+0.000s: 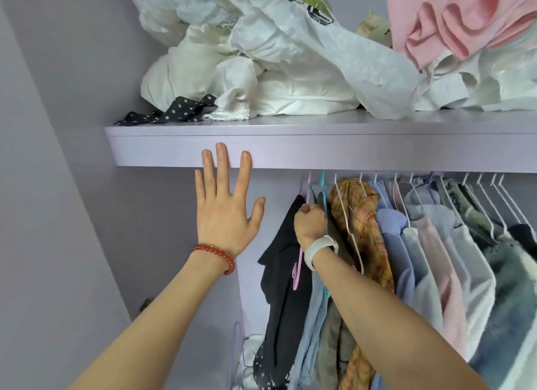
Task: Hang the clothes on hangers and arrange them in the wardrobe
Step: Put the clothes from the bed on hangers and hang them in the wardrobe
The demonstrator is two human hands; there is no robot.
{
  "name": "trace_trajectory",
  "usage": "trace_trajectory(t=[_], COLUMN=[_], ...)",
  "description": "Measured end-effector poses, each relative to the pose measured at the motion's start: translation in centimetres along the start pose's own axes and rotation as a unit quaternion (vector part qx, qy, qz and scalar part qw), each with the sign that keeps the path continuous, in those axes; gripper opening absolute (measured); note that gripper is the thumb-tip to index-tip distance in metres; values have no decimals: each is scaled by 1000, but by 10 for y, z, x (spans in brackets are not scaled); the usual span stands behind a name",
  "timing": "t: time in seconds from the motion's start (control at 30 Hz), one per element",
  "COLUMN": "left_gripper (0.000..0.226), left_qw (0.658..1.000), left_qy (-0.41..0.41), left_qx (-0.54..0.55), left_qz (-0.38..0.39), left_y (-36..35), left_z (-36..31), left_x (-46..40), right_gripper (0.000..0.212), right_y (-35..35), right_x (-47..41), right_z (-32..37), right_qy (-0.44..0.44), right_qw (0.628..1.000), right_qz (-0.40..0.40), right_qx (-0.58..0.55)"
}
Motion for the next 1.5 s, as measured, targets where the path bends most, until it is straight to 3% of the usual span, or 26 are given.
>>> trace_trajectory(t=[0.23, 0.47, 0.63, 0.77, 0.93, 1.1, 1.3, 1.5], left_gripper=[77, 68, 56, 48, 47, 50, 51, 48], left_qw=[1000, 994, 991, 971, 908, 828, 711, 574], left_qy=[26, 61, 10, -30, -147, -277, -476, -625], left_qx=[13, 89, 112, 152, 190, 243, 318, 369], left_qz=[4, 13, 76, 184, 343, 422, 409, 379], left_y=[-3, 1, -15, -31, -31, 20, 144, 284], left_z=[0, -15, -45, -75, -137, -221, -356, -478], left_x=[0, 31, 98, 175, 304, 408, 506, 602], right_gripper=[23, 46, 40, 35, 39, 45, 43, 37], right_y=[6, 40, 98, 161, 261, 370, 516, 638], right_x=[8, 52, 111, 175, 281, 413, 573, 729], right_z=[-19, 6, 14, -20, -118, -175, -170, -171], right_qy=[24, 112, 224, 241, 57, -141, -288, -357], right_qw=[999, 986, 957, 936, 938, 902, 835, 768], right_qz=[47, 124, 117, 71, 1, -66, -245, -422], right_qx=[3, 19, 144, 249, 343, 403, 400, 323])
Point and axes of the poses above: each hand's wrist, its own x-axis away from the middle knuckle, its own y-axis out of the back of the hand, z = x × y, the point moved 10 cm from there along -x, towards the middle knuckle, and after that the axes turned 15 degrees about -x, right-handed, at the moved point
